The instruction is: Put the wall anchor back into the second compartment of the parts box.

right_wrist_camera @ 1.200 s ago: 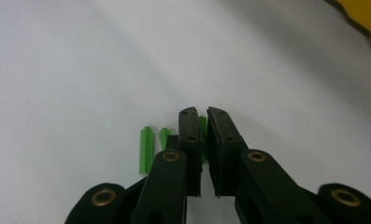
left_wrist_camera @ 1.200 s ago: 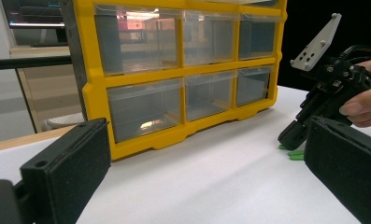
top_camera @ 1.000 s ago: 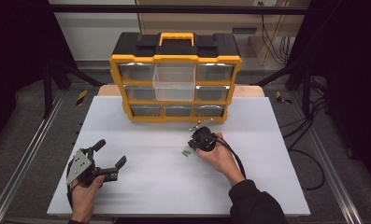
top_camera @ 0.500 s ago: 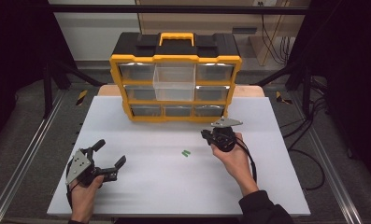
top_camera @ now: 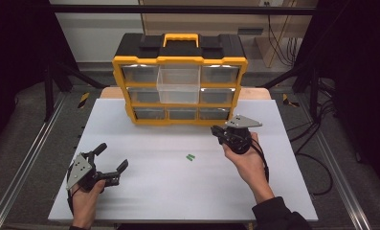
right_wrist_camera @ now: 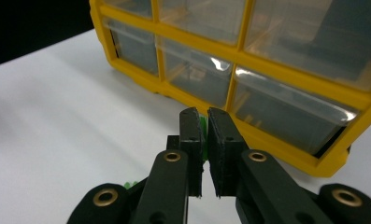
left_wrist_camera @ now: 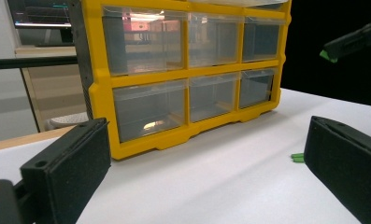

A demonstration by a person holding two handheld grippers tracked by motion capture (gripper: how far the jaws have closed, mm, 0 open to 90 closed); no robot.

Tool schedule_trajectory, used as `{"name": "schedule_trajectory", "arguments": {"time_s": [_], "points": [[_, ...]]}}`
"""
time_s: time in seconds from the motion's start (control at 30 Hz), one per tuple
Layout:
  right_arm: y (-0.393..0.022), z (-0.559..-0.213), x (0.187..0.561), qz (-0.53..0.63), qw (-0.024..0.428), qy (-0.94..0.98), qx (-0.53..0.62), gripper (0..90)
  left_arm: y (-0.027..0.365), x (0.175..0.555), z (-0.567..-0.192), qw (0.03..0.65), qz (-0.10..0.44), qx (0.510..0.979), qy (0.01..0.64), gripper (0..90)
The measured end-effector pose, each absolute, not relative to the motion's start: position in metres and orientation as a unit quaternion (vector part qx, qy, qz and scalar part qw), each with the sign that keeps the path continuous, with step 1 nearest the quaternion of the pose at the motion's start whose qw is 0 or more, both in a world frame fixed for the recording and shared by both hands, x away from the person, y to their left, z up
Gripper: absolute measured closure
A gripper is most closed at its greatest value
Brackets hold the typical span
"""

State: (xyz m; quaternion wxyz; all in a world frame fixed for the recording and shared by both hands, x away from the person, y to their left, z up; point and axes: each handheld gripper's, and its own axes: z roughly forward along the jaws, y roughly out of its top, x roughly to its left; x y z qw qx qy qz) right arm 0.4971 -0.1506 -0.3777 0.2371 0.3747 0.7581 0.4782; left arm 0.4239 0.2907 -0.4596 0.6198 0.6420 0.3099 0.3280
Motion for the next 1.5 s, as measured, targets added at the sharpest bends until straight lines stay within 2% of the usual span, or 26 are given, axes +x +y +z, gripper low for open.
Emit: {"name": "schedule_trajectory", "arguments": {"time_s": [1.1,1.5], "points": [[-0.146,-0.258,0.501,0.537,0.268,0.717,0.354,84.8,0.289,0.423,-0.460,0.622,0.322,0.643,0.309,0.4],[-0.137,-0.229,0.508,0.548,0.269,0.711,0.350,84.8,0.284,0.424,-0.461,0.620,0.322,0.648,0.304,0.4]]}}
